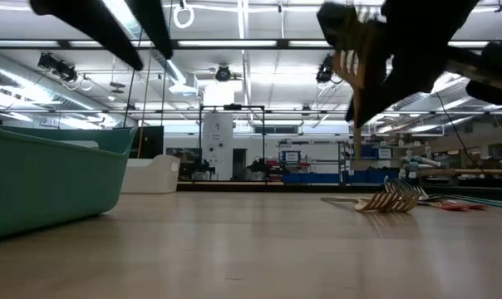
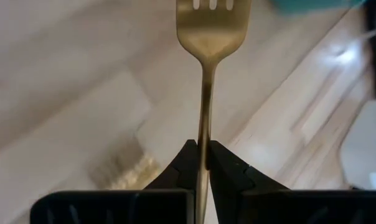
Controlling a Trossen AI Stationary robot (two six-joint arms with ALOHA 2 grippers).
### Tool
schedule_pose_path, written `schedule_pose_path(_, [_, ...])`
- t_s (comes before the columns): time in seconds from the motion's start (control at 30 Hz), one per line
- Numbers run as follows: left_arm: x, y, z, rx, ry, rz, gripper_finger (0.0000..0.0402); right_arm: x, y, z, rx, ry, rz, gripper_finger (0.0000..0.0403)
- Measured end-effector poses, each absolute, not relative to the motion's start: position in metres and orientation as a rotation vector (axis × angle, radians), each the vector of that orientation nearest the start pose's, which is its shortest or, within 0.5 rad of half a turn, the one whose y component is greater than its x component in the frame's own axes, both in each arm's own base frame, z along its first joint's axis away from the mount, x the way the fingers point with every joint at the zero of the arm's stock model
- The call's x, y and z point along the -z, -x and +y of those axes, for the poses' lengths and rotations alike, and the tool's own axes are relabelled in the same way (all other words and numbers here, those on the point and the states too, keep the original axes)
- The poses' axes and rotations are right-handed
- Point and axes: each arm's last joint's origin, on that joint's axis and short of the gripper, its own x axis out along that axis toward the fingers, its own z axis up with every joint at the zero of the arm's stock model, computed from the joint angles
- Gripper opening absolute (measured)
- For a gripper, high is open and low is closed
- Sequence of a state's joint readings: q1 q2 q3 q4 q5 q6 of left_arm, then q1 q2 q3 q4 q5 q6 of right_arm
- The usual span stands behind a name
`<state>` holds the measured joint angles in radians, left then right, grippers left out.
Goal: Sort silverware by color (type)
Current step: Put the gold fork into the black bin
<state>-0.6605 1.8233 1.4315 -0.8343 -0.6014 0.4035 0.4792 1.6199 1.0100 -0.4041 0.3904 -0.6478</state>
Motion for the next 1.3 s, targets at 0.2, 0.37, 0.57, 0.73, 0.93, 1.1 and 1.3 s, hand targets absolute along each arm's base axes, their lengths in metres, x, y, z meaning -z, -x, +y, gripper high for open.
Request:
schedule_pose_path(0.2, [-0.237,-0.315,-0.204,0.277,-1.015,0.941,0.0121,-0.203,-0.29,0.154,-0.378,1.008,0.742,0.003])
schedule_pose_path(0.37, [-0.24,-0.329,-0.196,0.293,-0.917,0.883,0.0121,-0.209,-0.29,0.166,-0.37,0.991,0.645,0.003])
schedule_pose_path(0.57, [-0.246,-0.344,-0.187,0.264,-0.857,0.803,0.0121,-0.22,-0.289,0.184,-0.352,0.954,0.501,0.003])
schedule_pose_path(0.73, [-0.253,-0.353,-0.187,0.253,-0.866,0.704,0.0121,-0.23,-0.288,0.195,-0.372,0.904,0.383,0.003])
schedule_pose_path(0.93, [-0.26,-0.362,-0.188,0.319,-0.836,0.588,0.0121,-0.242,-0.285,0.201,-0.396,0.871,0.295,0.003])
schedule_pose_path(1.1, [-0.263,-0.368,-0.182,0.325,-0.795,0.554,0.0121,-0.254,-0.28,0.203,-0.394,0.869,0.234,0.003])
schedule_pose_path(1.3, [-0.268,-0.375,-0.177,0.293,-0.76,0.499,0.0121,-0.256,-0.278,0.203,-0.419,0.861,0.226,0.003])
